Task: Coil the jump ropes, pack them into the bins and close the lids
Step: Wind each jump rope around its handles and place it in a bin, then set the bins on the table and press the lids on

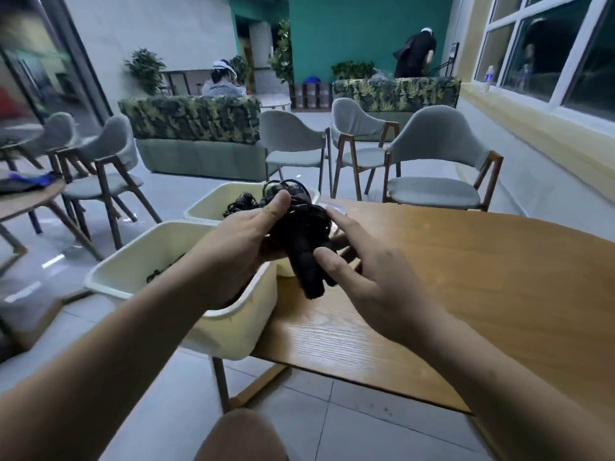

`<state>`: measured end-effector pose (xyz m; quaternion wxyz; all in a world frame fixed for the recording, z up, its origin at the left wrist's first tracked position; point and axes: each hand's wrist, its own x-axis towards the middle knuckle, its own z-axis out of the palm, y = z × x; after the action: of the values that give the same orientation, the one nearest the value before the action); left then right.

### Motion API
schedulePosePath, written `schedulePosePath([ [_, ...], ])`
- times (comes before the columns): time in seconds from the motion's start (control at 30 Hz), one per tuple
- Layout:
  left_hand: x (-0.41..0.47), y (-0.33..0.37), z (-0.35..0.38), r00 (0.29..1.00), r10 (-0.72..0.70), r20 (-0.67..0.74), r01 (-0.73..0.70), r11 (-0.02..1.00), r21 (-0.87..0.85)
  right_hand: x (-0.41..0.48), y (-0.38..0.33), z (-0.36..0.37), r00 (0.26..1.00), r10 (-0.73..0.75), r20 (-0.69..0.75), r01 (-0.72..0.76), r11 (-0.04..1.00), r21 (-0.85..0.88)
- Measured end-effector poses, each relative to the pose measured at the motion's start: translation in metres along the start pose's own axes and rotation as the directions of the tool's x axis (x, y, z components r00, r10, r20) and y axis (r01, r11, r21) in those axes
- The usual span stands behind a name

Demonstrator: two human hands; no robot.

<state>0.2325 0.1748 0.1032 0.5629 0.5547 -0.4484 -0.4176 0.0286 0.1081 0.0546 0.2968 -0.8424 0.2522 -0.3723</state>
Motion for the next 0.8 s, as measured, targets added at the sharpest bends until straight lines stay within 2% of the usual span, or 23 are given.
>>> schedulePosePath([
  [0.27,0.015,-0.002,-0.114,0.972,-0.124,-0.202,0.116,0.992,-0.052,0.051,-0.023,0.059,0.991,-0.005,0.133,0.013,0.998,-0.063],
  [0.43,0.019,-0.019,-0.179,0.972,-0.159,-0.173,0.178,0.979,0.099,0.071,-0.014,0.091,0.993,0.04,0.107,-0.023,0.987,-0.161],
  [0.53,0.025,-0.034,-0.211,0.962,-0.24,-0.133,0.262,0.948,0.181,0.079,-0.008,0.102,0.994,0.051,0.096,-0.029,0.976,-0.216],
  [0.6,0.032,-0.039,-0.225,0.946,-0.302,-0.12,0.32,0.931,0.176,0.086,-0.006,0.108,0.994,0.059,0.096,-0.034,0.968,-0.248],
  [0.7,0.04,-0.037,-0.232,0.912,-0.409,-0.006,0.391,0.867,0.307,0.098,-0.006,0.116,0.993,0.066,0.1,-0.03,0.945,-0.326],
  [0.8,0.043,-0.036,-0.235,0.855,-0.511,0.09,0.426,0.79,0.441,0.115,-0.006,0.119,0.982,0.083,0.168,-0.002,0.901,-0.435],
])
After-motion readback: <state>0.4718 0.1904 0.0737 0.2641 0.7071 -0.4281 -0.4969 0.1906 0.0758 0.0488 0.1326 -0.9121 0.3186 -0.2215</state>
